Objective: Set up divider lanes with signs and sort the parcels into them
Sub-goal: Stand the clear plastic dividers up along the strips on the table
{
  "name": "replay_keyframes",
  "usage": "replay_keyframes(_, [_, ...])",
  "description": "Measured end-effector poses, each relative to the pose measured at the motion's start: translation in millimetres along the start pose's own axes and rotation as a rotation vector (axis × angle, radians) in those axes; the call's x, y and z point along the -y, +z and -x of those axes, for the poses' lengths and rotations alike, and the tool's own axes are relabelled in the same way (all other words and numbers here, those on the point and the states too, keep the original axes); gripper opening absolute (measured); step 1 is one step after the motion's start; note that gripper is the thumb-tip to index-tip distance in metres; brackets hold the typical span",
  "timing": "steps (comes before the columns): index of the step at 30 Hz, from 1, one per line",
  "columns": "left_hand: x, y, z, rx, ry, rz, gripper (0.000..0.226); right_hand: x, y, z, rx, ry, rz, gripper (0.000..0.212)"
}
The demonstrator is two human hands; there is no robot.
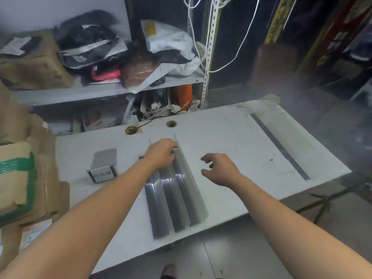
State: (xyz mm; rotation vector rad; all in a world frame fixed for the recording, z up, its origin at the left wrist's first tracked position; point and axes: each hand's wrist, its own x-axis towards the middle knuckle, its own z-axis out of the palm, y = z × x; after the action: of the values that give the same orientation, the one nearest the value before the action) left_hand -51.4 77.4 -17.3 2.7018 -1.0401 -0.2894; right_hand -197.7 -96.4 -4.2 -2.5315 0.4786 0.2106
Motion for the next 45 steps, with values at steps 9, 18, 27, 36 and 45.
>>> replay_keyframes(9, [18.3,28.3,-36.0,0.138,0.355,-0.107,0.034,-2.8,48.7,5.8,0.122,0.161,-0.116,0.045])
replay_keyframes(18, [38.7,33.7,-52.8,0.14,0.385,-0.08,0.013,-7.4,52.2,8.2,0.118,0.226,-0.262,0.035])
replay_keyframes(27, [22.4,25.1,-75.6,0.161,0.319,-0.056,0.009,-26.3,53.8,13.8,0.151,0.239,-0.255,0.032])
replay_keyframes(36, [-22.6,12.8,-118.1,0.089,0.251,0.014,0.009,-94.9,-6.0,34.5,0.093,0.183,-0.25,0.016])
replay_keyframes(45, [-117.4,16.5,-173.1,-0.014,0.243,-0.013,0.01,-183.2,-57.1,64.1,0.028,0.212,-0.2,0.051])
